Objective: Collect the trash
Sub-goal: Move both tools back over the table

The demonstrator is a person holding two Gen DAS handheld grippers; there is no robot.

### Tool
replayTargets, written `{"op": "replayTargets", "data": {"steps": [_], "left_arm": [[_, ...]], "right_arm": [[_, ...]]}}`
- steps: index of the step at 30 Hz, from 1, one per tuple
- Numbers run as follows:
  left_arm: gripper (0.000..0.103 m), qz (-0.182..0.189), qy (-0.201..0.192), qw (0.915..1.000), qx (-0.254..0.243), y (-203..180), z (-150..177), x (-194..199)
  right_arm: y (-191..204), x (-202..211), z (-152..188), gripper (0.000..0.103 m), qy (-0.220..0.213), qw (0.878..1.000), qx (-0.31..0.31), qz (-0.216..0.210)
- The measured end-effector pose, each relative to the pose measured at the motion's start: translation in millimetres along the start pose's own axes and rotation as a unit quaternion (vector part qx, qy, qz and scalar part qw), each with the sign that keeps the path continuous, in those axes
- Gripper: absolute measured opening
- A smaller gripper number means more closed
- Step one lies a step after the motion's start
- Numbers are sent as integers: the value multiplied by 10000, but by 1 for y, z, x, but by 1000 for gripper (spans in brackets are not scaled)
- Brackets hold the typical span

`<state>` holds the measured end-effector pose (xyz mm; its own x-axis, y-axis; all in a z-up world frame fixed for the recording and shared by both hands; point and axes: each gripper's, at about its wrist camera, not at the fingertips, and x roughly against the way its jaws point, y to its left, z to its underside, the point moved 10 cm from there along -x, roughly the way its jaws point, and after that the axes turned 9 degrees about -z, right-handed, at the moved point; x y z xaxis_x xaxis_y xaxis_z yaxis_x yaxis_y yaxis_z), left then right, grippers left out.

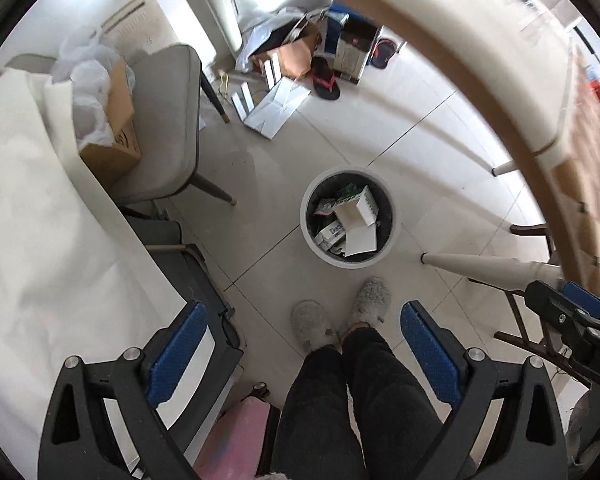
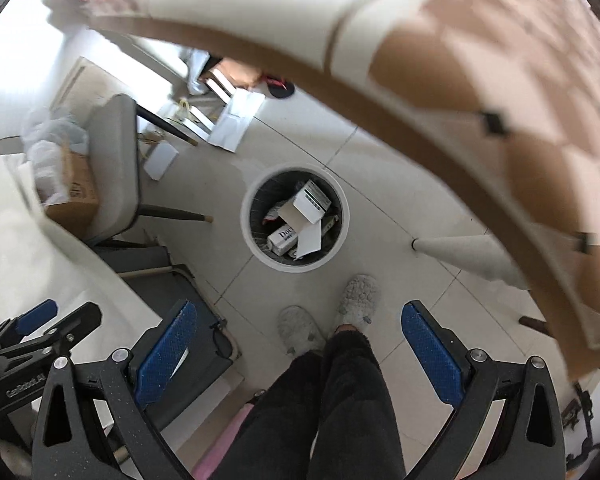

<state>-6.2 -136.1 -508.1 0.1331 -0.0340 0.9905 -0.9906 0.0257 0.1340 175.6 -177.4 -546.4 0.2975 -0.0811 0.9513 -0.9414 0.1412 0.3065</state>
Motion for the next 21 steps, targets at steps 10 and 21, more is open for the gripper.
{"op": "replayTargets", "data": {"steps": [10, 21], "left_arm": [[99, -9, -546, 9985, -49, 13, -6, 100], [99, -80, -1694, 9849, -356, -29, -92, 195]], "right_arm": [[34, 113, 13, 103, -290, 9993, 133, -172], [27, 216, -43, 103, -1226, 9881, -575, -729]]}}
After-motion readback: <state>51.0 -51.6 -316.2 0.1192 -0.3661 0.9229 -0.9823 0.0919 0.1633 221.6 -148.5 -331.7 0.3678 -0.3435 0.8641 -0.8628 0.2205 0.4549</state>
